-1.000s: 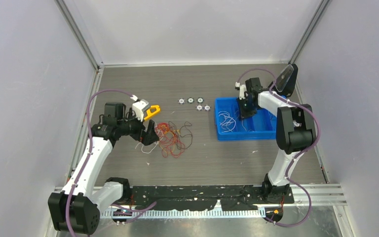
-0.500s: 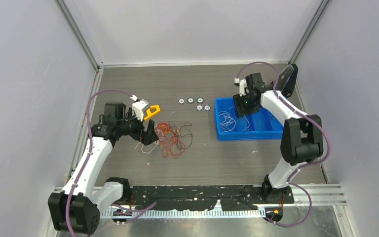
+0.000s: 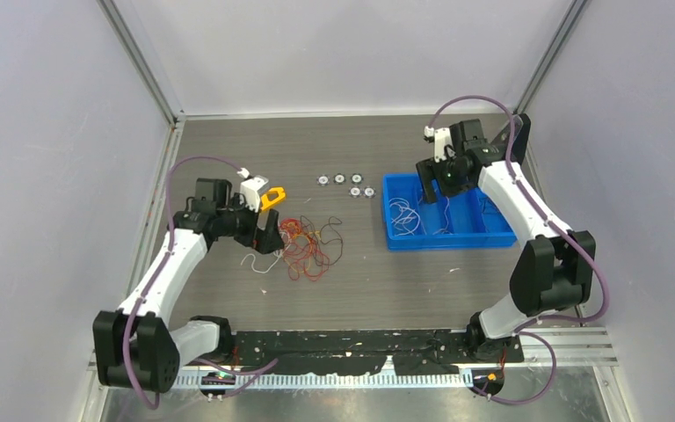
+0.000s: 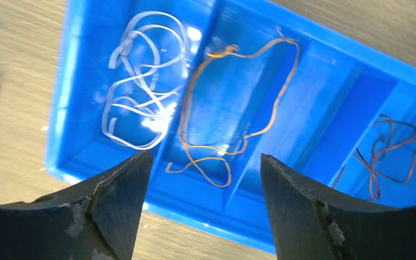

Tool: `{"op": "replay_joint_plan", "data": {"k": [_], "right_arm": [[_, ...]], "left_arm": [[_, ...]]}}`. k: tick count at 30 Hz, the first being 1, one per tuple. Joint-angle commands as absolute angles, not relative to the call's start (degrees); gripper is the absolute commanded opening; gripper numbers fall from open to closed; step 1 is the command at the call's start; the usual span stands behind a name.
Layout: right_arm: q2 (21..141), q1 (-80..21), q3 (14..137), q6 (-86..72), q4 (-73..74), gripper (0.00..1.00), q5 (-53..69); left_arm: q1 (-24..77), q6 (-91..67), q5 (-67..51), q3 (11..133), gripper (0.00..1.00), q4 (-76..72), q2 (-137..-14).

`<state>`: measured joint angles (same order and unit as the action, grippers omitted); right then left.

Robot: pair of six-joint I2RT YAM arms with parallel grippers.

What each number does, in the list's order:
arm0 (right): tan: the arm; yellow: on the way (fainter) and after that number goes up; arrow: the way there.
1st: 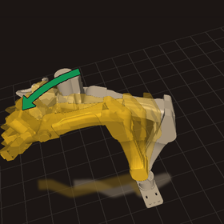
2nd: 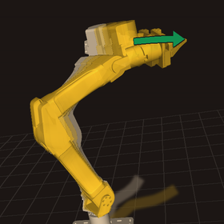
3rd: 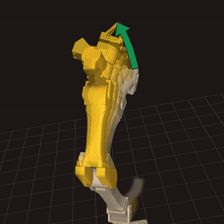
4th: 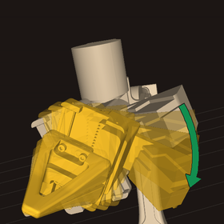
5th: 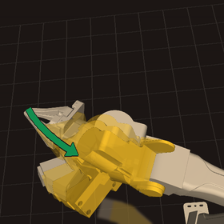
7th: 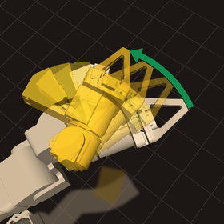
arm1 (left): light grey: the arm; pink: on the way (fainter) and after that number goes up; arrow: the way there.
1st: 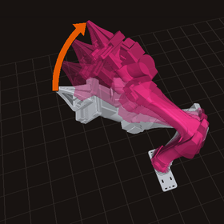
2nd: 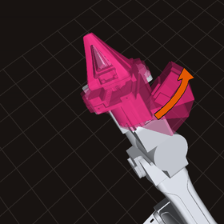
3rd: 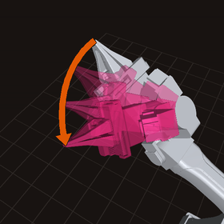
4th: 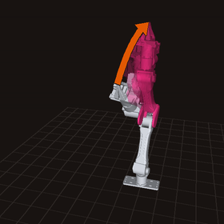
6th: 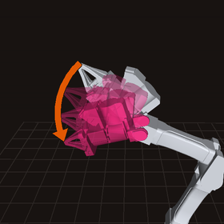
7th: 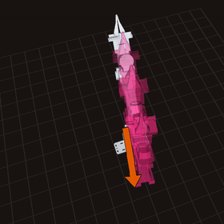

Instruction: Untangle the cables

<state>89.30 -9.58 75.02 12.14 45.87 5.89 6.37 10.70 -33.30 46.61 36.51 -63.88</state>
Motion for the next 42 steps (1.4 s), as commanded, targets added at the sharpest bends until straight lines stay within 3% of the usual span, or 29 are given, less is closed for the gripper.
{"op": "replay_joint_plan", "data": {"k": [1,8,10,14,17,23,26,28,30,34,42], "right_arm": [[83.45,-11.03,79.06,11.07,45.71,0.79,17.97],[87.83,-25.23,78.61,2.44,35.64,0.81,28.73],[91.9,-29.29,79.84,0.88,32.36,0.82,28.84],[101.15,-35.89,82.64,-1.77,24.54,0.82,27.62],[108.03,-39.79,85.88,-5.5,22.01,0.82,27.15],[114.99,-44.4,86.97,-8.11,16.83,0.76,24.54],[117.55,-45.77,86.94,-8.01,17.08,0.7,22.89],[118.79,-46.35,86.82,-6.98,18.22,0.6,20.23],[119.67,-46.41,86.63,-5.59,20.15,0.48,17.35],[119.57,-46.4,84.51,-3.74,21.54,0.36,11.9],[118.49,-46.43,81.88,-1.97,22.52,0.37,11.43]], "left_arm": [[7.0,7.56,-32.08,48.32,0.94,31.93,-70.18],[8.17,4.27,-29.71,51.64,0.75,27.71,-82.21],[8.18,4.23,-30.02,53.3,0.65,27.16,-85.04],[8.18,4.97,-32.56,54.52,0.35,25.7,-87.67],[8.2,6.15,-33.0,54.45,0.21,25.31,-88.31],[8.09,6.23,-36.63,55.21,0.01,25.52,-89.52],[7.84,6.25,-37.77,55.63,0.0,26.65,-88.46],[7.34,6.33,-38.28,56.66,0.0,29.19,-84.41],[6.64,6.69,-39.75,58.49,0.0,33.72,-78.1],[4.16,3.75,-42.3,64.6,0.0,38.33,-62.5],[-3.1,-6.76,-47.31,82.54,0.0,38.35,-52.64]]}}
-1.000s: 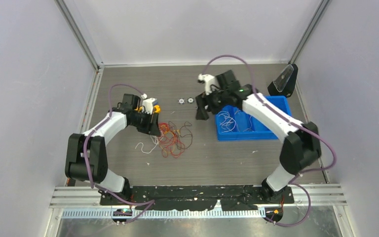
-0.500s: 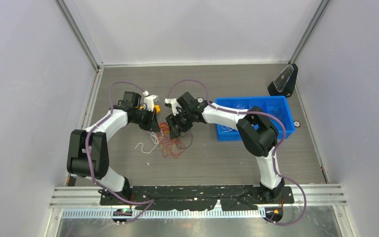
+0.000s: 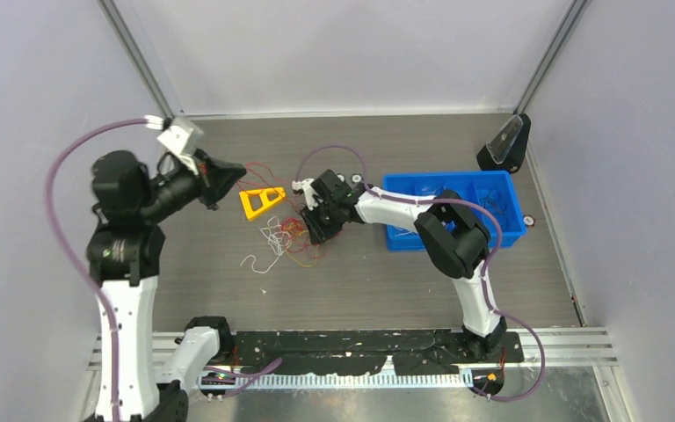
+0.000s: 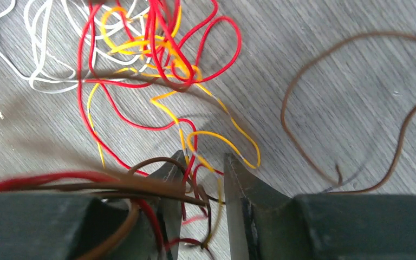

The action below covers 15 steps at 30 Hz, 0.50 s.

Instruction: Untangle the cables

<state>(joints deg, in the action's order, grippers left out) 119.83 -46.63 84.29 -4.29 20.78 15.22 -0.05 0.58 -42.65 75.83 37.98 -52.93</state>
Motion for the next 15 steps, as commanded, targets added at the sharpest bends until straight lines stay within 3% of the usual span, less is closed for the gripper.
{"op": "replay_joint_plan", "data": {"k": [1,15], "right_arm": [[118.3,-46.42,81.59,-1.75,22.55,0.38,11.65],[114.6,-46.32,75.27,-0.47,20.68,0.53,15.01]], "left_arm": [[-3.93,-8.8,-47.45,84.72,0.0,36.43,-52.44],[-12.64,-32.48,-46.12,117.91,0.0,15.77,-64.75]]}}
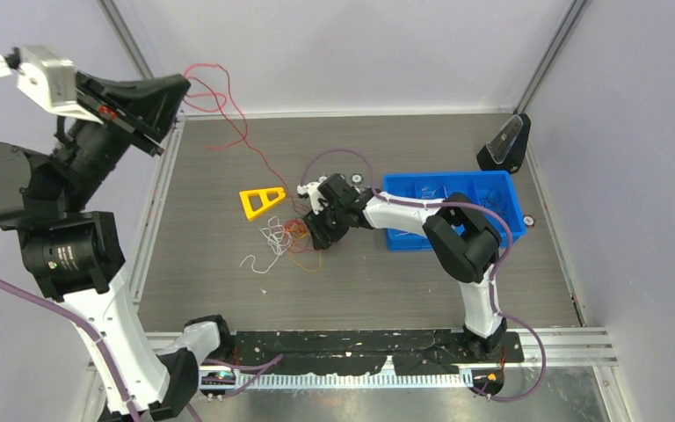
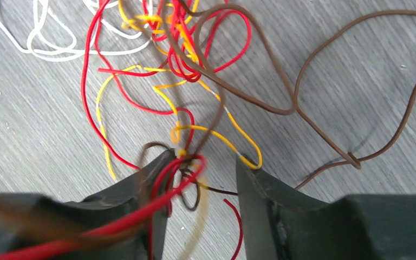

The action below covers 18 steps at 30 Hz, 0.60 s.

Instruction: Untangle the cables

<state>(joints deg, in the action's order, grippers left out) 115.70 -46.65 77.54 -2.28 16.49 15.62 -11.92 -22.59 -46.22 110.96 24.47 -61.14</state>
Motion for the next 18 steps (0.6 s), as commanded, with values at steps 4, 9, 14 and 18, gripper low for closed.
{"op": "replay_joint_plan", "data": {"k": [4,9,14,18], "right_arm": [[108.27,-45.37,75.14,3.2,22.2,0.67,18.75],[94.16,-43.73,76.58,11.68,27.7,0.89,24.23],[84.13,-42.64,83.23,17.4,31.74,0.97,30.28],[82.06,-43.0,93.15,12.43,28.48,0.95,31.87]], "left_arm": [[-12.66,-38.44,-49.4,116.96,0.0,13.17,-65.69],[-12.66,-39.93,-53.59,106.71,0.0,9.37,-61.36],[-12.66,-39.83,-56.91,99.45,0.0,8.71,-57.57],[-12.59,-43.02,-58.97,95.8,0.0,6.92,-56.18]]}}
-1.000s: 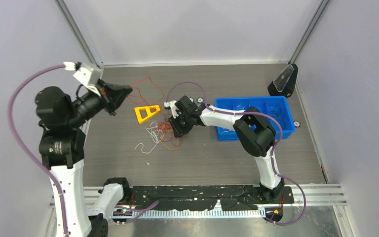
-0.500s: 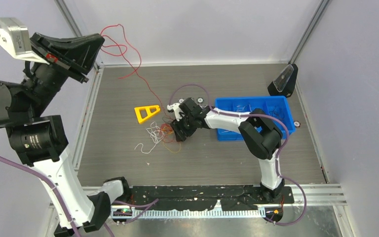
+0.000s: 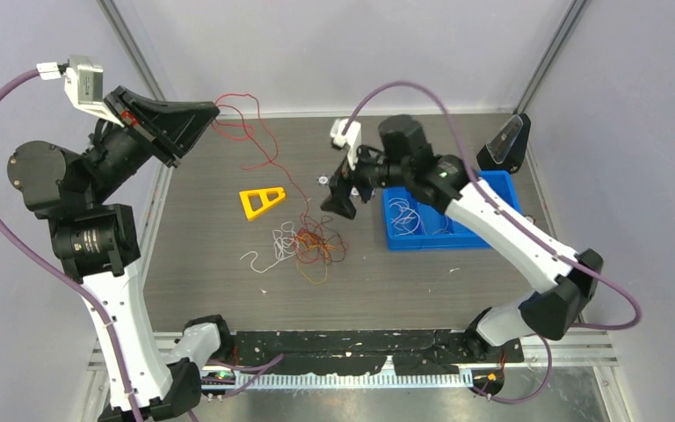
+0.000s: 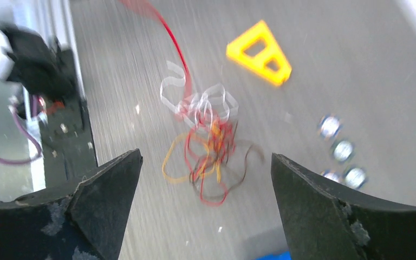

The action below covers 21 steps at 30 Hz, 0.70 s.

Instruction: Untangle the cables

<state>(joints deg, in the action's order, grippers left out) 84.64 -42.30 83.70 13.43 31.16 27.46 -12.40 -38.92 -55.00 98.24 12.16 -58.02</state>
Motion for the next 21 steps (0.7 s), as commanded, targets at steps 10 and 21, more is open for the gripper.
{"op": "replay_joint_plan", "data": {"k": [10,21], "right_arm": [[94.18,-49.56,108.69,1.2,21.53,0.95,28.95],[98.93,-50.99,112.54,-0.3,20.62,0.07,27.06]], "left_arm": [[-12.56,-48.18,-59.02,91.24,0.0,2.56,-54.02],[-13.34,-43.9,-56.57,88.84,0.0,7.42,-51.31]]}}
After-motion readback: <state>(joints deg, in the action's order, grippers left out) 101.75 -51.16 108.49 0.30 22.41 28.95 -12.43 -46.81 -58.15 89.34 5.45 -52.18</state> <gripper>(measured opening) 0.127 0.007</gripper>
